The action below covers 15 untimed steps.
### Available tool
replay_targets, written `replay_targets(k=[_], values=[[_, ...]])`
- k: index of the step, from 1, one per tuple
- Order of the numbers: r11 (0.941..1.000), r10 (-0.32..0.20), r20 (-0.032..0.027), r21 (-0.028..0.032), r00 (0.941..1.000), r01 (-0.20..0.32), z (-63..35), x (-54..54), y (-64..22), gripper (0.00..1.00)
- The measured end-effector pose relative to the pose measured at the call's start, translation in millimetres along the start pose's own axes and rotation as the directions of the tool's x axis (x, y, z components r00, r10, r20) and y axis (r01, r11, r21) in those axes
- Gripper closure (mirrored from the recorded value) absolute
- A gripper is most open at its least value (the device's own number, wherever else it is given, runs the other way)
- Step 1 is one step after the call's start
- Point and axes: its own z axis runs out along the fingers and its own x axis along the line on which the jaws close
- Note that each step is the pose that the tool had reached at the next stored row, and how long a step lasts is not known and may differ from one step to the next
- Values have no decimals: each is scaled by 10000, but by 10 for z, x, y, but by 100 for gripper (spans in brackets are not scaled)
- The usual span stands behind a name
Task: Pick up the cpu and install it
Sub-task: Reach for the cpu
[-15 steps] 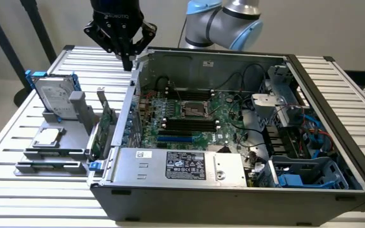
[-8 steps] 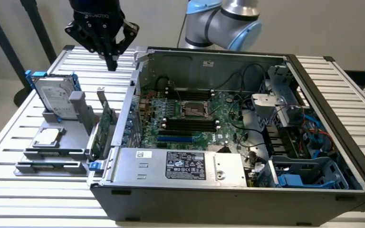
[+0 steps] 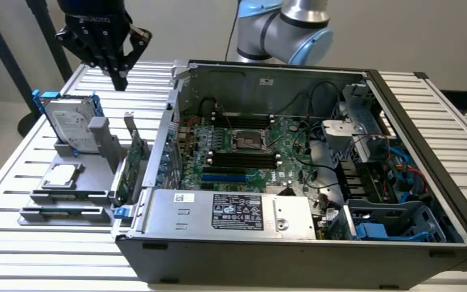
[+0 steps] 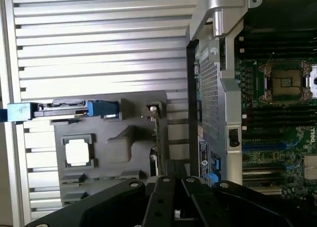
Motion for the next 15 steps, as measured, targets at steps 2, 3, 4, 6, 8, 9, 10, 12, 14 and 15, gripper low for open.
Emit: replay_targets(k=[2,3,4,6,8,9,10,12,14,15], values=[[10000,-2,0,7,10000,2,-1,92,-8,89],[10000,-2,0,14,10000,2,-1,137,-11,89],[10000,-2,2,22,10000,2,0,182,-15,89],[10000,-2,4,43,10000,2,3,272,-22,89],[10000,-3,4,65,10000,3,9,361,-29,89],[10000,-2,5,75,10000,2,16,409,-33,89],[10000,-2,6,83,10000,2,23,454,-37,89],[10000,-3,7,98,10000,3,39,545,-45,89],[9999,-4,8,114,10000,4,57,635,-53,89],[9999,-4,8,125,10000,4,65,679,-57,89]])
